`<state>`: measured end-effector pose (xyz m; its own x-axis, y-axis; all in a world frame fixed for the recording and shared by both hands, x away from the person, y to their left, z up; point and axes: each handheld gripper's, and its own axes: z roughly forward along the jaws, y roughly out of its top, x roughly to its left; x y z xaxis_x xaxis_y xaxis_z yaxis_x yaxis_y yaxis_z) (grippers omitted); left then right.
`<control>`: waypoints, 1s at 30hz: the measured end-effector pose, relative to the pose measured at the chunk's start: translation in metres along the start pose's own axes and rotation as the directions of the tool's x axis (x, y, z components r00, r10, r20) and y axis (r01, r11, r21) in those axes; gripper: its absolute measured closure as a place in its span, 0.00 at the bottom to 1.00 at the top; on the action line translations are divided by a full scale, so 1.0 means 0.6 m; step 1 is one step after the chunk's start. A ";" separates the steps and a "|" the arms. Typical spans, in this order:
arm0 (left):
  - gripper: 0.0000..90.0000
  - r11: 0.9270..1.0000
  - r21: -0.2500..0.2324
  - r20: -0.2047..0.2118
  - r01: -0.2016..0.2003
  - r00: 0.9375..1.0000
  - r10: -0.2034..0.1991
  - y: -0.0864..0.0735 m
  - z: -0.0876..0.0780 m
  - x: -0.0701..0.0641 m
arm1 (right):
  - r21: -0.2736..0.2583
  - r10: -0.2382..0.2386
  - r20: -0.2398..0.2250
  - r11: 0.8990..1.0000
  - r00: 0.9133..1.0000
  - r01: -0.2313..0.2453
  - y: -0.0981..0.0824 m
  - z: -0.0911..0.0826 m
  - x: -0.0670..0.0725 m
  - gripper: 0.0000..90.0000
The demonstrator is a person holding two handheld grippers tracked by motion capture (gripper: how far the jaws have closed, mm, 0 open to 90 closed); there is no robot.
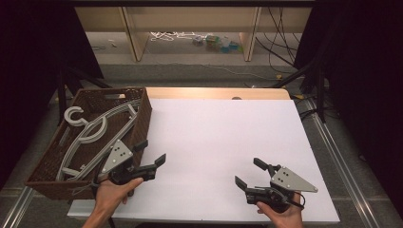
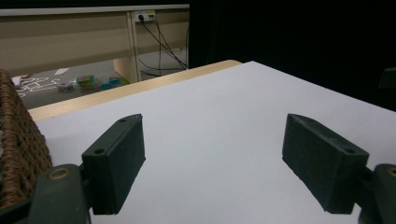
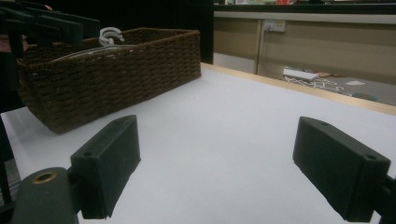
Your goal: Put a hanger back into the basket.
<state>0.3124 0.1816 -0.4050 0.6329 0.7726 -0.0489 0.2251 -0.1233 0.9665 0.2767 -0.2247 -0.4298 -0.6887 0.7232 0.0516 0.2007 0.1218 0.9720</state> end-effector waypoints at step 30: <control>0.20 1.000 0.003 0.011 0.019 1.000 -0.019 -0.065 -0.007 -0.015 | 0.005 0.006 -0.043 1.000 0.999 -0.005 -0.004 0.002 0.018 0.17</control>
<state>0.2947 0.1819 -0.4412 0.6364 0.7682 -0.0697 0.2391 -0.1105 0.9647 0.2697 -0.2165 -0.4318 -0.7172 0.6936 0.0670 0.2077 0.1211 0.9707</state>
